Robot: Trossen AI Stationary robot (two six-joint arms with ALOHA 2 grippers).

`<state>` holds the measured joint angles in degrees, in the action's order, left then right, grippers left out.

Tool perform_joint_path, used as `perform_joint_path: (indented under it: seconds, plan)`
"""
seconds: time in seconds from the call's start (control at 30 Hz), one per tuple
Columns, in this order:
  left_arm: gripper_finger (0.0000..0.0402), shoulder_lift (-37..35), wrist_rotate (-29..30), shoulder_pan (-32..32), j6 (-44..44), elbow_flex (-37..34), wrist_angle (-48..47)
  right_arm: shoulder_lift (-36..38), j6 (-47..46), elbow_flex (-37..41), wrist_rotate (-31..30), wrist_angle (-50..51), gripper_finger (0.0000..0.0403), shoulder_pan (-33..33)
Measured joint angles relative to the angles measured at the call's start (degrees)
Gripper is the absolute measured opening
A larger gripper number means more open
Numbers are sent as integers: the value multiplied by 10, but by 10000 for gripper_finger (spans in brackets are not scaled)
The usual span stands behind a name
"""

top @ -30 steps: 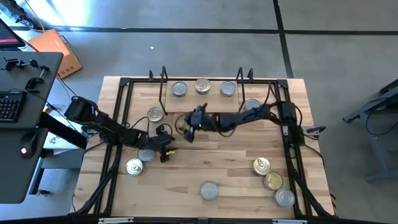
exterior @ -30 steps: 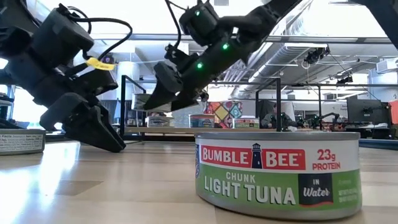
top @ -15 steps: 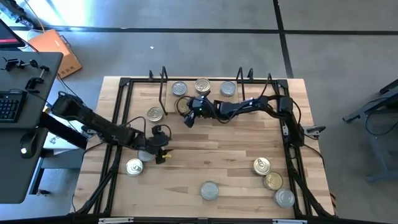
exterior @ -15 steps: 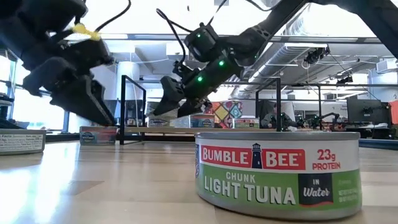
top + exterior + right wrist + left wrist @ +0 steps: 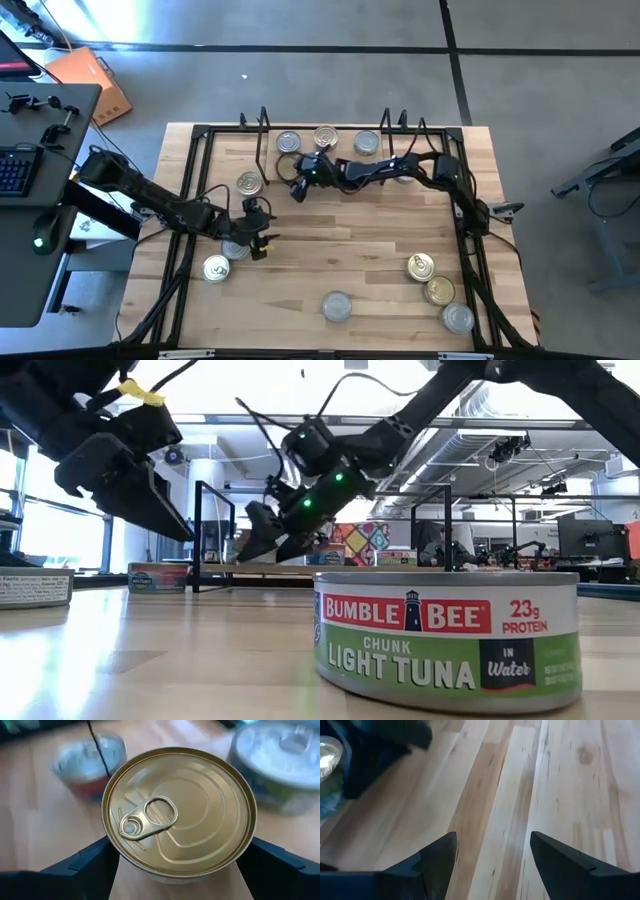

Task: Stack canned seafood by type on shelf
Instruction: Put the top right green and blue tuna can on the shelf aligned with the other green and blue tuna can

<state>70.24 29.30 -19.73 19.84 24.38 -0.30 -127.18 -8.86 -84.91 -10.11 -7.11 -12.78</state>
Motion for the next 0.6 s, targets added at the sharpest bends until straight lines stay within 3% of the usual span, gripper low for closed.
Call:
perform_joint_path:
  seconds: [0.1,0.37,0.6]
  plan:
    - [246,-4,2,1,0,-1,-10,-12,1,-31,-30,39,337,1]
    - [246,-1,9,1,5,0,-12,-11,-1,-44,-25,72,348,-12]
    - [246,0,9,1,5,1,-11,-9,7,-44,48,80,393,-26]
